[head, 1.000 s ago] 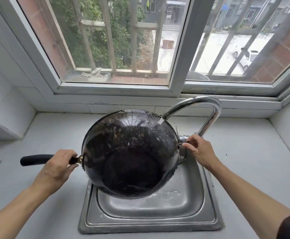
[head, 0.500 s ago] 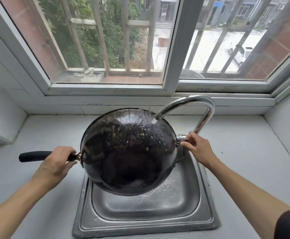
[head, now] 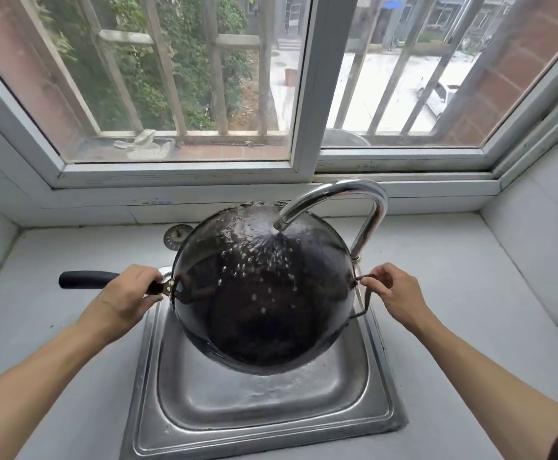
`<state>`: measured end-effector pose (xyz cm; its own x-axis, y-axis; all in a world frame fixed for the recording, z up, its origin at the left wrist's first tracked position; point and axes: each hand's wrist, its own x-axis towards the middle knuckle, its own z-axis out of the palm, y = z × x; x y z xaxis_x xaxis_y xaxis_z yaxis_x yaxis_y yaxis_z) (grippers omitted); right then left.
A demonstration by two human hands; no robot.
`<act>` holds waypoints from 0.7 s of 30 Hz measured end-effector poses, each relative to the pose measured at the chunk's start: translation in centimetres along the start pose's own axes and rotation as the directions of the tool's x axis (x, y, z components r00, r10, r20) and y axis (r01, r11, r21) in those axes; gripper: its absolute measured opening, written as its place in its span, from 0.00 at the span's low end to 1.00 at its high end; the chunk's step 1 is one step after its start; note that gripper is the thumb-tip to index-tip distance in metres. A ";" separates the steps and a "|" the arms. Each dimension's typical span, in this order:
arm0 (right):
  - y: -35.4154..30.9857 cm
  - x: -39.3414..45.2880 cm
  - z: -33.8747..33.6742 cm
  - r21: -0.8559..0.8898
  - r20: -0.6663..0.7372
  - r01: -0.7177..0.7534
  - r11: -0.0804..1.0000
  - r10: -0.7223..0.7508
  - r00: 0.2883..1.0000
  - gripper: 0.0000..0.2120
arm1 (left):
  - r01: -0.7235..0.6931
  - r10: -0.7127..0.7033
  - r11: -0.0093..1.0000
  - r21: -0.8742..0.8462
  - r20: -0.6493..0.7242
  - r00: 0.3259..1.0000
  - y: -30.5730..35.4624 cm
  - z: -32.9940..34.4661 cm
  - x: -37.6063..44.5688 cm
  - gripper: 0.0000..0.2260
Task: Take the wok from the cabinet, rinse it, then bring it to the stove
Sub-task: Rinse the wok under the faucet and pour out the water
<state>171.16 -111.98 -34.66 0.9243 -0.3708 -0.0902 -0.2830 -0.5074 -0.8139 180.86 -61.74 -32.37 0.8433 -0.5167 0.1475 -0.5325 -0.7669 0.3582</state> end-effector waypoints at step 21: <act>-0.3 -1.1 0.6 -0.003 -0.013 -0.041 0.999 0.041 0.999 0.09 | -0.128 0.134 0.988 0.089 -0.060 0.989 -0.2 -0.4 -0.9 0.17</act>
<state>170.39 -110.99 -34.62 0.9087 -0.4011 -0.1159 -0.3211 -0.4940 -0.8080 180.19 -60.96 -32.15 0.7674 -0.5909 0.2490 -0.6405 -0.7251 0.2531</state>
